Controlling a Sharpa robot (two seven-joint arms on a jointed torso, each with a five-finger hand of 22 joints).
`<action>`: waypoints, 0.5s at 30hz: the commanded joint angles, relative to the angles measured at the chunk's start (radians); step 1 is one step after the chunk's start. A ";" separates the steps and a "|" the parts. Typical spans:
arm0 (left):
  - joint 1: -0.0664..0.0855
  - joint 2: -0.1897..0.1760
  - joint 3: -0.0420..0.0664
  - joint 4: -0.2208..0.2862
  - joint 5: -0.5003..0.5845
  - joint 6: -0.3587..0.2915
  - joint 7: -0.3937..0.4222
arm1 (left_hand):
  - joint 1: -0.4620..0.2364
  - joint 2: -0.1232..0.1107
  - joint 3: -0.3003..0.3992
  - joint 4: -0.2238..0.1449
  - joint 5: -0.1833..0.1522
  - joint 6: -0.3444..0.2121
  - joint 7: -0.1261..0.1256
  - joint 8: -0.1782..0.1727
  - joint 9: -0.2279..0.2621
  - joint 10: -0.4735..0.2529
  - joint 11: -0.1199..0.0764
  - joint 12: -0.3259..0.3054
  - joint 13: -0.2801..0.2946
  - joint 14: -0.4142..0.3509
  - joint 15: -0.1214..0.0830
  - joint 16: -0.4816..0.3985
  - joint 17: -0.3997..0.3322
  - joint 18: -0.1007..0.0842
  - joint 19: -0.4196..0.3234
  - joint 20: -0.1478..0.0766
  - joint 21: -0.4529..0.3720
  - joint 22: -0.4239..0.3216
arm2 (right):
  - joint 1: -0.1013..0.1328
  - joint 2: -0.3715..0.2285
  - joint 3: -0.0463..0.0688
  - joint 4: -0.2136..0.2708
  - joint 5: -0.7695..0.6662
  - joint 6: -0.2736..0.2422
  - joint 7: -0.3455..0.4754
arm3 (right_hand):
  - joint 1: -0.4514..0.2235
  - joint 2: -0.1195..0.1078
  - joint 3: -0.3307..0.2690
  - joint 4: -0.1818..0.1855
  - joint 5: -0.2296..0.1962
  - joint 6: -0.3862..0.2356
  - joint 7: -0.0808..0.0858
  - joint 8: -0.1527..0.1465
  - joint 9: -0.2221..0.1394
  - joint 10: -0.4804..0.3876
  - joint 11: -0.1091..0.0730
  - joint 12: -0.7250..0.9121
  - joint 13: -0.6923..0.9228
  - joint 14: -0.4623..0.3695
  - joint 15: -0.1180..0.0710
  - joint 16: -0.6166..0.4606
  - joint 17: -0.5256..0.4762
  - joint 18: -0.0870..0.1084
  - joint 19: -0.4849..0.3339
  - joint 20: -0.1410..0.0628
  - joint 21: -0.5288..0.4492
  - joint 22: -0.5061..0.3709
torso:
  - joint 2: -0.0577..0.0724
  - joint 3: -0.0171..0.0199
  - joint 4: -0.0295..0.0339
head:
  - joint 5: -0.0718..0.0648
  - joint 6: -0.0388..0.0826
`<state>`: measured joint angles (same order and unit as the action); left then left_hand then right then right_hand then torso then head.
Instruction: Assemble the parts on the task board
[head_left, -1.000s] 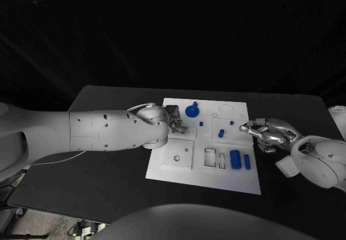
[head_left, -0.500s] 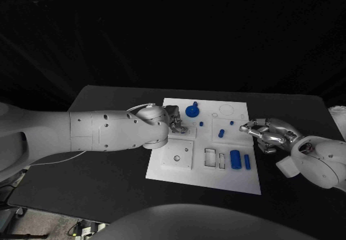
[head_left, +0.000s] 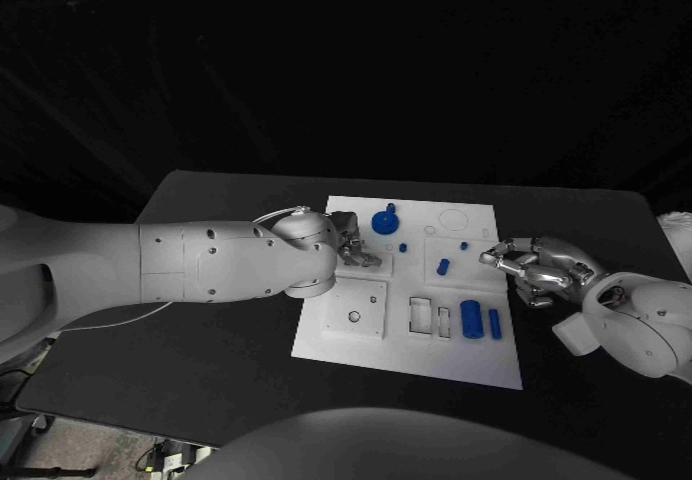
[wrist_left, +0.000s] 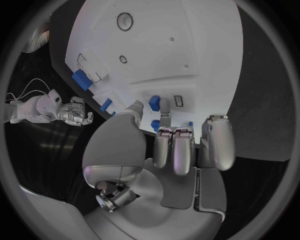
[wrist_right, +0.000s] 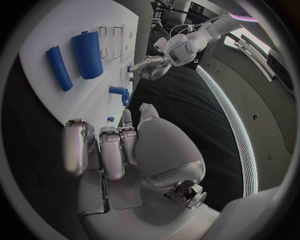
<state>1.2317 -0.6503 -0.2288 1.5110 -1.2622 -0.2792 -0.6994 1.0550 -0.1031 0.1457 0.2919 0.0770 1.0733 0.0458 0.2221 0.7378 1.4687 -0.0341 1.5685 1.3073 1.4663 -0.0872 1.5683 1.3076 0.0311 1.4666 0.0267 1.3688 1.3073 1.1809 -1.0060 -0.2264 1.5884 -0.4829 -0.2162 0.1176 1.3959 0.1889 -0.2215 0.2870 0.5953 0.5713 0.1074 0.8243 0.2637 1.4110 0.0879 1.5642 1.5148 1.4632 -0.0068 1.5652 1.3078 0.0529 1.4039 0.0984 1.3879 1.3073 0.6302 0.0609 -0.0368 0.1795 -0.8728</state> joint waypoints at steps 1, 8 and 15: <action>0.000 -0.001 0.000 0.002 0.007 -0.003 -0.035 | -0.016 0.001 -0.027 0.000 -0.018 -0.005 0.001 -0.008 0.000 0.101 0.007 0.001 0.263 0.105 0.006 0.002 0.263 0.018 0.002 0.006 -0.004 0.156 | -0.001 0.001 0.000 0.000 -0.003 0.013 0.006 | 0.015 0.000 0.007 -0.002 0.007 -0.001 0.008 0.005 0.002 0.131 -0.046 -0.006 0.032 0.090 -0.006 -0.006 0.232 0.004 -0.007 0.000 -0.004 0.187 | 0.000 -0.0002 0.0004 | 0.000 0.000; 0.000 -0.014 0.001 0.013 0.000 -0.063 -0.027 | -0.050 -0.024 -0.100 0.004 -0.027 -0.010 0.001 -0.004 0.006 0.102 0.006 0.002 0.263 0.105 0.005 0.002 0.263 0.017 0.005 0.004 -0.003 0.158 | -0.001 0.000 0.000 -0.001 -0.003 0.013 0.006 | 0.016 0.000 0.008 -0.003 0.009 -0.001 0.008 0.006 0.002 0.131 -0.046 -0.006 0.032 0.090 -0.006 -0.006 0.232 0.004 -0.007 0.000 -0.004 0.187 | 0.001 -0.0008 -0.0005 | -0.002 0.000; 0.009 -0.056 0.010 0.055 -0.017 -0.117 -0.032 | -0.060 -0.037 -0.166 0.005 -0.027 -0.031 0.001 0.016 0.030 0.102 0.006 0.002 0.263 0.105 0.004 0.002 0.263 0.016 0.009 0.002 -0.001 0.161 | -0.002 -0.003 0.000 -0.001 -0.003 0.011 0.006 | 0.017 -0.001 0.009 -0.003 0.011 -0.001 0.008 0.006 0.002 0.131 -0.046 -0.006 0.031 0.089 -0.006 -0.006 0.232 0.005 -0.007 0.000 -0.004 0.187 | 0.000 0.0001 -0.0012 | -0.006 0.000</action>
<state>1.2368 -0.7040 -0.2205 1.5579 -1.2651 -0.3413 -0.6994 1.0033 -0.1381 -0.0186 0.2964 0.0520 1.0483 0.0459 0.2351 0.7670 1.4686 -0.0341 1.5685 1.3073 1.4676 -0.0858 1.5683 1.3075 0.0311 1.4666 0.0267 1.3688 1.3073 1.1802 -1.0084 -0.2264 1.5867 -0.4829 -0.2160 0.1173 1.4021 0.1853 -0.2187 0.2842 0.6003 0.5713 0.1074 0.8243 0.2637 1.4109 0.0880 1.5600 1.5183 1.4645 -0.0053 1.5652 1.3076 0.0529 1.4039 0.0984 1.3880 1.3079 0.6305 0.0602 -0.0374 0.1746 -0.8728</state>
